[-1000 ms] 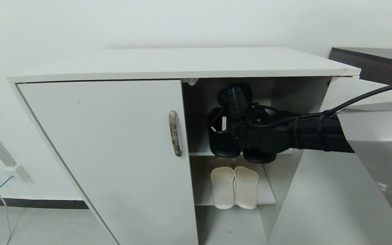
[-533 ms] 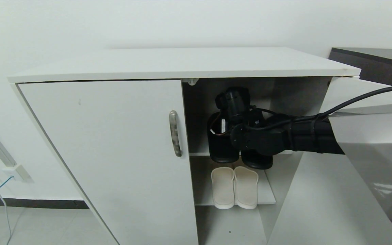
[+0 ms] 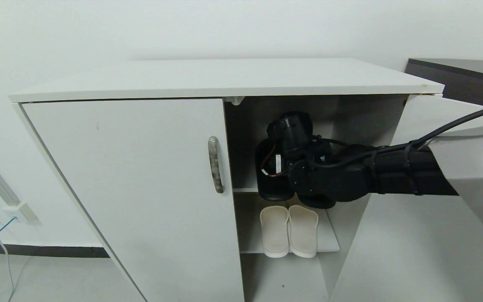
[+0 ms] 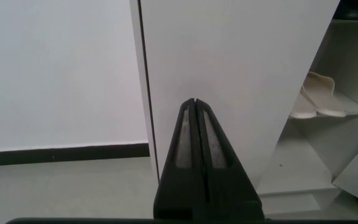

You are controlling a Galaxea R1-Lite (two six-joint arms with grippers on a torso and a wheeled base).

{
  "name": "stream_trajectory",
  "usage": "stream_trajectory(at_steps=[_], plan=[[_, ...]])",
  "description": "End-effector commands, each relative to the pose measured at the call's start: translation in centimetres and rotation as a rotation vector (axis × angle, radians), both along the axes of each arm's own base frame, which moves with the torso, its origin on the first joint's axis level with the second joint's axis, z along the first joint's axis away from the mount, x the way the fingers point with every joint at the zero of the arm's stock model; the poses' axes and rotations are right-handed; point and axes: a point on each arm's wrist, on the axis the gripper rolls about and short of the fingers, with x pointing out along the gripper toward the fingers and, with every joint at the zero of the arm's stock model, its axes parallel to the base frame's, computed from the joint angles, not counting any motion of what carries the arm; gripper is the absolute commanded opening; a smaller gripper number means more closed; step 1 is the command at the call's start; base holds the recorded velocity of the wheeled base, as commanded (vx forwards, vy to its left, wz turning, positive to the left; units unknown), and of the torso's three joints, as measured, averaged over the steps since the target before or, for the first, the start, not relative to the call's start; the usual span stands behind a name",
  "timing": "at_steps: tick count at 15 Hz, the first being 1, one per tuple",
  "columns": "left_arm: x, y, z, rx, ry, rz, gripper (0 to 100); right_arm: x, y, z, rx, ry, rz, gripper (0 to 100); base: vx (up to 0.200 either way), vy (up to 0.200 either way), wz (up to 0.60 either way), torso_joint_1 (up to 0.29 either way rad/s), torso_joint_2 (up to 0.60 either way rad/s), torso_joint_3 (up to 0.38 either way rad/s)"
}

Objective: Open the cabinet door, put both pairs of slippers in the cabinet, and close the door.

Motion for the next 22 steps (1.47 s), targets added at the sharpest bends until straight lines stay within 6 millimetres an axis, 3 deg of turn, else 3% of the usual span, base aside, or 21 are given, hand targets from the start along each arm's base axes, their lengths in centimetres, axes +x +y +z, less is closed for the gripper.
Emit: stream_trajectory(at_steps=[1,8,12,21,22], plan=[[0.0,0.0,0.0,0.0,0.001,0.0,0,-2.6,-0.7,1.7,0.017,-0.021,0.026,100,0.0,0.0,0.0,0.0,0.0,0.0],[0.0,0.0,0.0,0.0,0.0,0.0,0,-10.7,-2.8,2.5,0.027,-0.027,0.152,100,0.0,0.0,0.0,0.0,0.0,0.0],[0.0,0.0,0.0,0.002,0.003,0.0,0,-14.2,-4.2,1.7,0.085,-0.054,0.26,100,0.0,0.0,0.0,0.0,0.0,0.0],[0.0,0.0,0.0,0.0,0.001,0.0,0,-14.8,-4.7,0.4,0.115,-0.071,0.3,100,-0.2,0.0,0.0,0.0,0.0,0.004],[0.0,0.0,0.0,0.0,0.001,-0.001,0,-14.8,-4.7,0.4,0.116,-0.071,0.302,0,-0.2,0.0,0.0,0.002,0.0,0.002]])
